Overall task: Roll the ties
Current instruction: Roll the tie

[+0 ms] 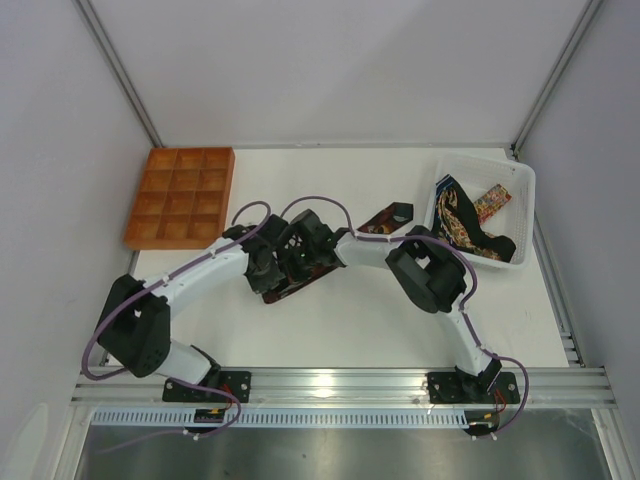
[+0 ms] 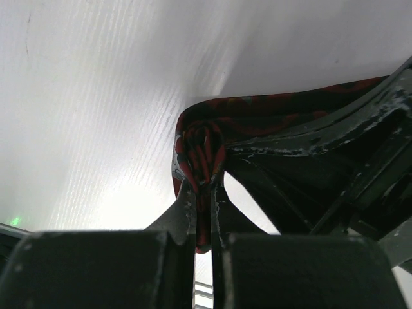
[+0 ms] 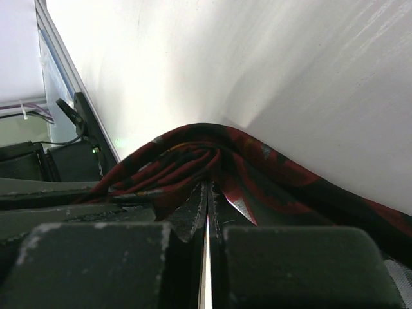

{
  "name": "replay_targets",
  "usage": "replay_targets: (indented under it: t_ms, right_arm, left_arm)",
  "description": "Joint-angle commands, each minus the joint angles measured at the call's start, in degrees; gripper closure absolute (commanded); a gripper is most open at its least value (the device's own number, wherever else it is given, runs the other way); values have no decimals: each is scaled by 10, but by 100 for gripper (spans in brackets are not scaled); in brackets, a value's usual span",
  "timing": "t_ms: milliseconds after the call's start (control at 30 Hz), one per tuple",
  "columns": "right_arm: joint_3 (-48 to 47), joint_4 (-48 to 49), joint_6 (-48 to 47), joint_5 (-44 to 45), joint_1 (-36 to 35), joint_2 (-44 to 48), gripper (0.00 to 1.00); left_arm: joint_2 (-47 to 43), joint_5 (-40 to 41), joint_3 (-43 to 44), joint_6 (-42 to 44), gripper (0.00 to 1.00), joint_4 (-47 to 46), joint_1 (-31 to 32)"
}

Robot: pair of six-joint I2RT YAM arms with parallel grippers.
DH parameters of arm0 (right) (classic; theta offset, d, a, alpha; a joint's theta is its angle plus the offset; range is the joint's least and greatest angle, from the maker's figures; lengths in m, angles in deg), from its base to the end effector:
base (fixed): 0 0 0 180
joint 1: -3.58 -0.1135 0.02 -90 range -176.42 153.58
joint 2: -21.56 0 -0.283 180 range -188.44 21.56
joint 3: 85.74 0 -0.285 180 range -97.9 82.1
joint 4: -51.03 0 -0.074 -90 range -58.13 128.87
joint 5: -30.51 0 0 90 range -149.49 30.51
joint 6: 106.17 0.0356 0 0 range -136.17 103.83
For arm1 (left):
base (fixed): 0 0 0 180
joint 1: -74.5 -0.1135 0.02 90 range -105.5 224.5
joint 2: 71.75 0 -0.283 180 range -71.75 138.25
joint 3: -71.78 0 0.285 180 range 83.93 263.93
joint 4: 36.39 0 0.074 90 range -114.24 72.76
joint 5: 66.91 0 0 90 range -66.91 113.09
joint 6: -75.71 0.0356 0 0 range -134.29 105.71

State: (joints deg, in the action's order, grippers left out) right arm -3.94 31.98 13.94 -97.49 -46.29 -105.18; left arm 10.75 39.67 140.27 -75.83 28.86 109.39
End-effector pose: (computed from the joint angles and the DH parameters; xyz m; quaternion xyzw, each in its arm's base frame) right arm 0.3110 0.4029 0.1288 -0.2673 0.8482 0.4523 0.0670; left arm 0.2353 -0.1517 0.2189 -0.2402 0.9556 0.0266 0.1687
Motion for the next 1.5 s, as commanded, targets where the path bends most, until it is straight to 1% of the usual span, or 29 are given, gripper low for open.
replay_targets:
  t_ms: [0, 167, 233, 333, 567, 600, 700, 1000, 1233, 1333, 1367, 1400, 1433, 1467]
  right_arm:
    - [-4, 31, 14, -22, -7, 2, 100]
    - [10, 92, 44, -55, -3, -6, 100]
    - [15, 96, 48, -57, 1, -3, 100]
    - [25, 101, 49, -60, 10, 3, 100]
    - [52, 73, 41, -9, 24, 23, 100]
    - [51, 50, 37, 5, 24, 27, 100]
    - [60, 25, 11, 48, 28, 47, 100]
    - [98, 23, -1, 37, 95, 83, 100]
    - [97, 21, -14, 31, 122, 59, 100]
    - [98, 29, -11, 27, 124, 43, 100]
    - [104, 33, -7, 25, 124, 42, 100]
    - [108, 43, -4, 23, 124, 42, 100]
    - [112, 46, -2, 21, 124, 43, 100]
    - [113, 45, -2, 20, 124, 42, 100]
  left_arm:
    - [16, 9, 40, 1, 100, -11, 10]
    - [35, -9, 41, 40, 99, -60, 18]
    - [37, -16, 37, 48, 99, -91, 18]
    - [54, -24, 41, 54, 100, -99, 18]
    - [112, -28, 62, 61, 99, -98, 18]
    - [118, -29, 65, 61, 99, -95, 19]
    - [122, -24, 67, 58, 100, -90, 20]
    - [144, -15, 72, 62, 99, -101, 20]
    - [148, -8, 61, 89, 99, -143, 20]
    - [151, -9, 56, 110, 93, -164, 19]
    - [152, -12, 56, 126, 83, -171, 19]
    - [149, -15, 55, 132, 78, -185, 20]
    - [146, -22, 52, 140, 66, -194, 19]
    - [142, -26, 42, 143, 61, -213, 19]
